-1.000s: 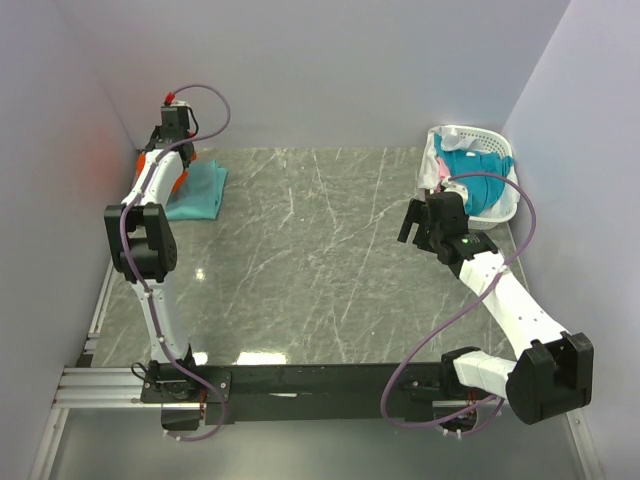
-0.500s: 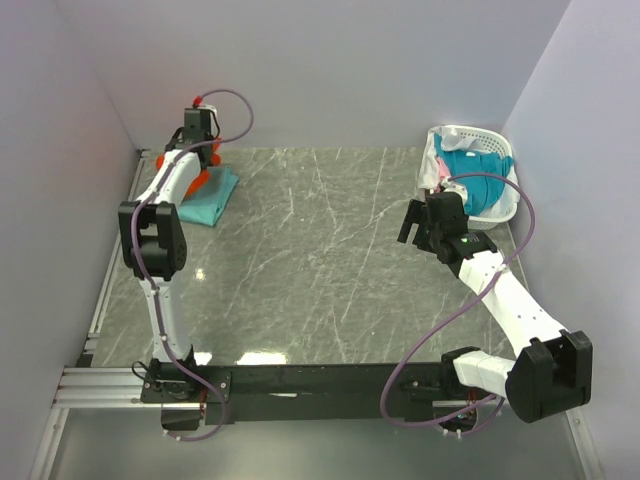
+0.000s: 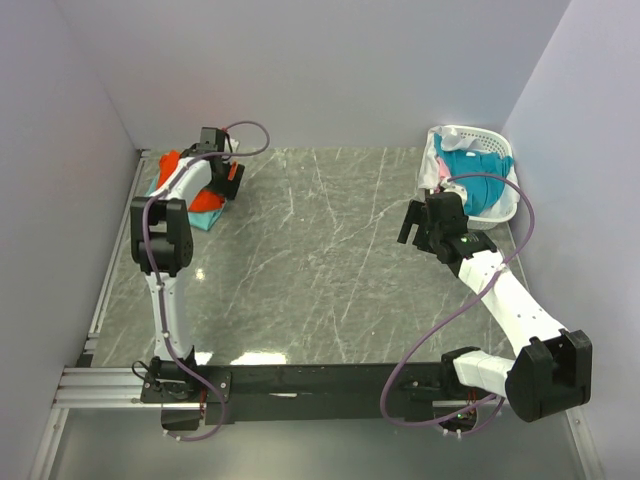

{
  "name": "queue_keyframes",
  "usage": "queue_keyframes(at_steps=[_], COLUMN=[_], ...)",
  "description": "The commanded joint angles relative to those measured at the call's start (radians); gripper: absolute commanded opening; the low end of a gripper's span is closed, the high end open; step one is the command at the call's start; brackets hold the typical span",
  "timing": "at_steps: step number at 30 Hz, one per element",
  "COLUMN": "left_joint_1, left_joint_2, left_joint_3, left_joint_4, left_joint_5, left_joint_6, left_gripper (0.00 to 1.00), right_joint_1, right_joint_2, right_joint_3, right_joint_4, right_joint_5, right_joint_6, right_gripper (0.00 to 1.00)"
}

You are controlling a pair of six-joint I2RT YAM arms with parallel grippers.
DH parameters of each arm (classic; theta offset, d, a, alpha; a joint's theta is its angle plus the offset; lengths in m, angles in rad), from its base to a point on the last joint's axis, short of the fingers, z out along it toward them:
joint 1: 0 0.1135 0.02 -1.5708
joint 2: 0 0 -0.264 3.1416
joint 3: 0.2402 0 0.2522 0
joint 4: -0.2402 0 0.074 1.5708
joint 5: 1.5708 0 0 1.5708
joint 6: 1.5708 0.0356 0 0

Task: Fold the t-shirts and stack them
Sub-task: Neatly place the folded tshirt to the corner

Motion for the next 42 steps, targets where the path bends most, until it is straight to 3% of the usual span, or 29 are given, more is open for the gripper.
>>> queue_keyframes(at_steps=[1,6,13,18,26,32,42], left_joint_1=[-0.002,-0.004,0.001,0.019,0.064,0.113,0.116], left_joint_2=[-0.131,-0.216,-0.342,-0.281,-0.155,-0.16,-0.078], left_joint_3=[-0.014,-0.039,-0.206,-0.218,-0.206,-0.303,-0.199], left_joint_4=[-0.016,0.002,0.194,0.202,0.185,0.231,0.159], left_joint_5=[0.049,0.103,0.189,0.41,0.433,0.542,0.574], left_joint_6=[-0.003,-0.081,-0.268,-0.366,-0.429,-0.428,-0.434], left_gripper=[0.99,0.99,1.0,0.99,1.0,0.99,1.0], right_joint_1=[-0.006,-0.008,-0.006,-0.006,-0.006,-0.006,-0.008], right_joint_2=[-0.007,-0.014,-0.025,-0.02,-0.004,0.013,-0.001], right_joint_3=[0.023,0.021,0.017,0.014,0.017,0.021,0.021], right_joint_4=[0.012,0.014,0.017,0.014,0.011,0.012,0.006], right_joint_5=[0.0,-0.018,-0.023,-0.014,-0.009,-0.017,-0.012], right_joint_6=[-0.008,-0.007,-0.007,-0.007,-0.011,-0.008,-0.01], right_gripper=[0.96,0.96,0.96,0.96,0.96,0.96,0.96])
